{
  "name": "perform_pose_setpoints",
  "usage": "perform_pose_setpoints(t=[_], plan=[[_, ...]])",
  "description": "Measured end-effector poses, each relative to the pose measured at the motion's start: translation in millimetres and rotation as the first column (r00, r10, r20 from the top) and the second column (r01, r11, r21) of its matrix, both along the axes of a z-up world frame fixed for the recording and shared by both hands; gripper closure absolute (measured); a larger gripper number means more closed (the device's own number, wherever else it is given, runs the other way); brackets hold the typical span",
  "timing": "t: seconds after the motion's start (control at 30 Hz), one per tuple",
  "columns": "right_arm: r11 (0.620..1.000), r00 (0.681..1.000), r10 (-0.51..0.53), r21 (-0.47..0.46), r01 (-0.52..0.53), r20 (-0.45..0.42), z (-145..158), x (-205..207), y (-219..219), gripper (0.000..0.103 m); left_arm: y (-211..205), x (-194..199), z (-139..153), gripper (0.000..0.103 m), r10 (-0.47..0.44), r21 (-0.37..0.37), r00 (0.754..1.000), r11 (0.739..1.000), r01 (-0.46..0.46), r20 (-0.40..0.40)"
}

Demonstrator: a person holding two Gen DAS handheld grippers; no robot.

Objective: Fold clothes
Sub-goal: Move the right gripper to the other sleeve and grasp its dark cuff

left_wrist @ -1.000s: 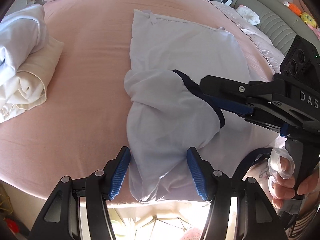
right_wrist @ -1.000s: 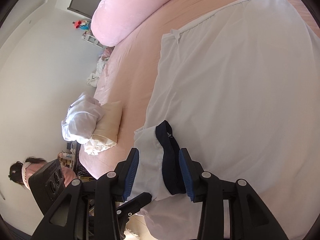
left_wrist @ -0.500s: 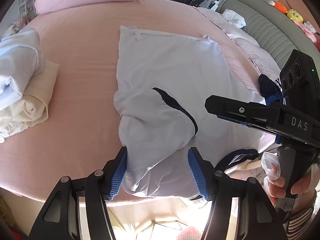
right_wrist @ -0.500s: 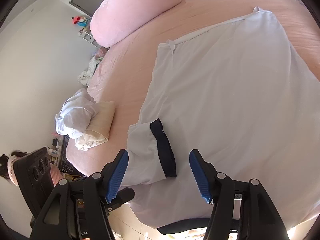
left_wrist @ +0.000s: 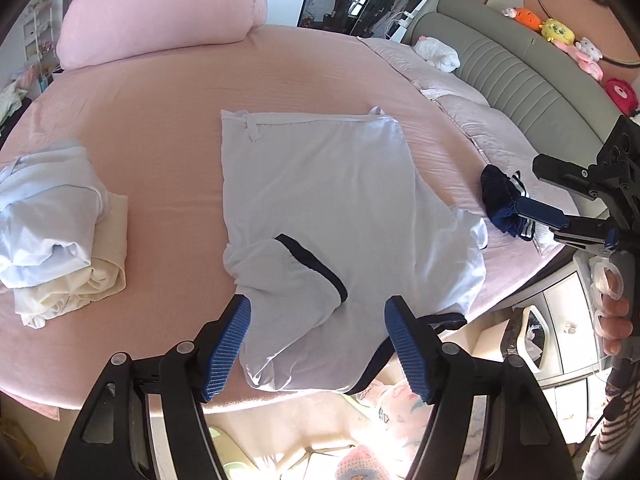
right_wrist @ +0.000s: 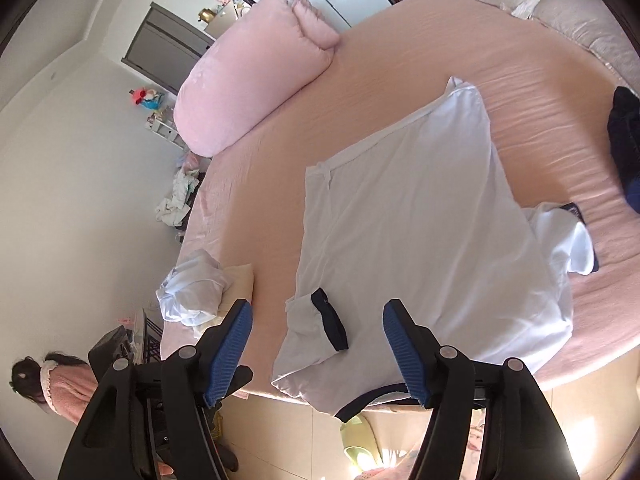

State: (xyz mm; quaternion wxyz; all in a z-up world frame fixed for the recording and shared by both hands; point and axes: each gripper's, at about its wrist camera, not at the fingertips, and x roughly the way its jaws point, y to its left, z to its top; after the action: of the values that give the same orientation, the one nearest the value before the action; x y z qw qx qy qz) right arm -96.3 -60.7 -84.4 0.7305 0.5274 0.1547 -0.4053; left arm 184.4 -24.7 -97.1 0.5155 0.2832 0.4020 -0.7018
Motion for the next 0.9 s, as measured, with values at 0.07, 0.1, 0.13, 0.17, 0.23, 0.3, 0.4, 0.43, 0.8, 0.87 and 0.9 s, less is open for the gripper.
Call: perform_pose_setpoints(t=[0.07,0.1,0.13,0.17,0.23,0.3,0.4,0.43,0.8,0.87,0.9], plan=[[1.0,0.999,-0.001,-0.002,0.001,0.039,20.4,-13.9,0.1,0.031,-0.8,-2.4,13.7,0.035,-0.013,-0.013,1.0,1.0,0.013,-0.02],[1.0,0.998,0.0,-0.002,0.0,0.06,30.5,-20.8,0.0,0.031,-0.8,-3.8,20.9,0.035,-0.017,-0.022,1.0,1.0,0.017,-0.017],[1.0,0.997,0.002,0.013,-0.003,0.081,39.1,-25.9,-0.9,0.031,-1.9,-5.6,27.3,0.035,-0.021,-0.031,1.0,0.999,0.021,-0.005],[1.0,0.995,0.006,0.03,-0.009,0.102,47.1,-30.1,-2.2,0.031,-3.1,-7.4,33.7,0.035,-0.025,-0.041,1.0,0.999,0.025,0.007],[0.997,0.988,-0.002,0.074,-0.01,0.152,63.9,-38.7,-3.0,0.031,-5.6,-12.2,45.4,0.035,-0.035,-0.065,0.999,0.997,0.037,0.025],[0.994,0.978,-0.025,0.112,0.002,0.207,82.2,-46.8,-3.5,0.031,-10.9,-18.4,54.6,0.033,-0.072,-0.08,0.997,0.994,0.073,0.018],[0.99,0.973,-0.069,0.138,0.038,0.222,110.6,-58.1,-6.3,0.03,-23.6,-35.1,59.5,0.029,-0.113,-0.079,0.993,0.99,0.116,0.038],[0.987,0.977,-0.083,0.149,0.054,0.196,118.9,-61.0,-9.1,0.03,-27.9,-42.3,59.7,0.029,-0.126,-0.079,0.991,0.988,0.13,0.054],[0.978,0.991,-0.042,0.198,0.067,-0.13,53.6,-96.4,-35.7,0.03,-69.4,-132.4,25.4,0.029,-0.288,-0.042,0.954,0.956,0.292,0.085],[0.967,0.992,-0.041,0.246,0.069,-0.116,24.5,-105.3,-44.2,0.03,-76.8,-145.8,16.9,0.029,-0.308,-0.041,0.945,0.949,0.314,0.108],[0.96,0.993,-0.041,0.27,0.07,-0.109,10.0,-109.8,-48.4,0.03,-81.9,-151.2,11.9,0.029,-0.312,-0.032,0.943,0.948,0.317,0.114]])
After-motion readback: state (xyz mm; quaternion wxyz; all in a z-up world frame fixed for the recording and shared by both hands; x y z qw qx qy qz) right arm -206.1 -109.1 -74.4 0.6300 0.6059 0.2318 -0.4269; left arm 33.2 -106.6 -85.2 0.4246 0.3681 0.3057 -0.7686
